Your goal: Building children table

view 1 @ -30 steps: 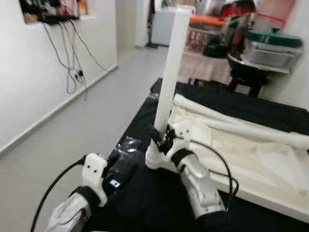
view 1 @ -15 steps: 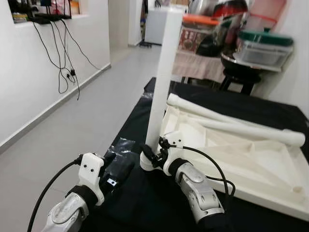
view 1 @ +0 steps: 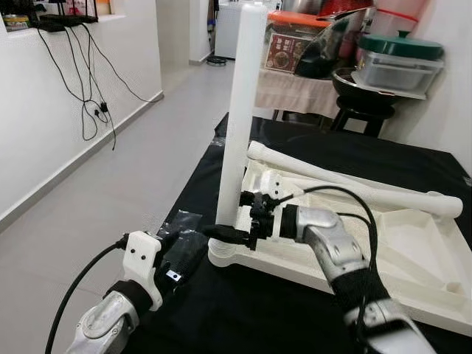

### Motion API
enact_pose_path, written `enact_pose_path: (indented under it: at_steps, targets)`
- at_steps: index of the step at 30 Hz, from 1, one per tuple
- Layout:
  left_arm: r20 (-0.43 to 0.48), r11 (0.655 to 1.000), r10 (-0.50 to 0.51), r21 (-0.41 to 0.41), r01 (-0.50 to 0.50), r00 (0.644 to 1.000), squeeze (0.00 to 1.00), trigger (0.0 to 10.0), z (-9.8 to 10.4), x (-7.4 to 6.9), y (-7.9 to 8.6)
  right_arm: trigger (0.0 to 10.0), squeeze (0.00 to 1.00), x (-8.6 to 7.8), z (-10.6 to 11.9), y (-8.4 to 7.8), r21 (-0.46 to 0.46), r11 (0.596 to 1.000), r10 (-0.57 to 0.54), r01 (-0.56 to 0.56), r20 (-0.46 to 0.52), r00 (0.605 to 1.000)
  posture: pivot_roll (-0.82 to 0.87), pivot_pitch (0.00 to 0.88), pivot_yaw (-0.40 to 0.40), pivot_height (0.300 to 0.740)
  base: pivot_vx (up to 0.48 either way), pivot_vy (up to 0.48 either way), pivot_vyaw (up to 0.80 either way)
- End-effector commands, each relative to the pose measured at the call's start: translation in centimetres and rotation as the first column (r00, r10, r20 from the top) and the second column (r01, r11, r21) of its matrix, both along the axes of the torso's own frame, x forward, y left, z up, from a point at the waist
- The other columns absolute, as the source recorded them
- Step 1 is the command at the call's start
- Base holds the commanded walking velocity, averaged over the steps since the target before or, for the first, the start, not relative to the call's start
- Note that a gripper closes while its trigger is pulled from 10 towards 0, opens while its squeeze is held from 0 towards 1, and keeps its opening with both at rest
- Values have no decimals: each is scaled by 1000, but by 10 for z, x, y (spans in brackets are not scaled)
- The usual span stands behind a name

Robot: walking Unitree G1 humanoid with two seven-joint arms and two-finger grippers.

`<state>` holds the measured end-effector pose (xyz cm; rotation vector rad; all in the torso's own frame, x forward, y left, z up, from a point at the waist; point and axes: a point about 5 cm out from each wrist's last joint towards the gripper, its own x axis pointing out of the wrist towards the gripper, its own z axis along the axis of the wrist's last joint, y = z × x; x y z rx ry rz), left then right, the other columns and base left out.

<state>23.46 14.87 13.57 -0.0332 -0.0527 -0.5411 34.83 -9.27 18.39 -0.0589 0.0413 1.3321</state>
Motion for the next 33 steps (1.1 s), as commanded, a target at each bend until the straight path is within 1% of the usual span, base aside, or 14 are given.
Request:
enact_pose_path:
  at_steps: [1,2,3,17,20,21,22,23,24,25,27,28,30,33]
  targets:
    - [-20,1000,-2,-10,2,1000,0,10000,-5,-1,-2,10000,0,5,2,-11,42,999,-1,3,-40,999,131,0,-122,740,0,0,0]
    - [-20,1000,-2,-10,2,1000,0,10000,-5,-1,-2,10000,0,5,2,-11,42,999,-1,3,-40,999,131,0,-122,740,0,0,0]
    - [-20,1000,-2,-10,2,1000,0,10000,-5,-1,-3,0,0,6,2,-14,43,999,-2,4,-50,999,132,0,-123,740,0,0,0]
    - [-18,1000,-2,-16,2,1000,0,10000,-3,-2,-4,0,0,-1,-10,-26,28,1000,2,-1,-24,1000,117,0,-118,740,0,0,0]
    - [-17,1000,-4,-18,3,1000,0,10000,-2,-3,-4,0,0,-13,-21,-26,31,997,-66,67,-31,997,113,0,-119,740,0,0,0]
    - [-18,1000,-5,-19,5,1000,0,10000,-2,-5,-3,0,0,-18,-31,-19,59,975,-213,216,-46,976,109,0,-129,740,0,0,0]
    - [-18,1000,-5,-19,5,1000,0,10000,-2,-5,-3,0,0,-18,-31,-19,59,975,-213,216,-46,976,109,0,-129,740,0,0,0]
    - [-18,1000,-7,-19,6,1000,0,10000,-2,-5,-2,0,0,-20,-36,-15,78,943,-319,323,-62,946,109,0,-129,740,0,0,0]
    - [-18,1000,-7,-19,6,1000,0,10000,-2,-5,-2,0,0,-20,-36,-15,78,943,-319,323,-62,946,109,0,-129,740,0,0,0]
    - [-19,1000,-8,-18,7,1000,0,10000,-1,-6,-1,0,0,-30,-62,-9,25,793,-602,609,-117,790,90,0,-122,740,0,0,0]
    - [-20,1000,-8,-17,7,1000,0,10000,-1,-6,1,0,0,-41,-64,6,-5,744,-668,668,-29,744,94,0,-112,740,0,0,0]
    - [-20,1000,-8,-17,7,1000,0,10000,-1,-6,1,0,0,-41,-64,6,-5,744,-668,668,-29,744,94,0,-112,740,0,0,0]
    - [-24,1000,-9,-18,9,1000,0,10000,-2,-5,2,0,0,-45,-68,7,-12,659,-751,752,-66,657,96,0,-118,740,0,0,0]
    - [-26,1000,-17,-18,16,1000,0,10000,-2,-4,1,0,0,-44,-70,4,-19,665,-745,747,-96,660,89,0,-114,740,0,0,0]
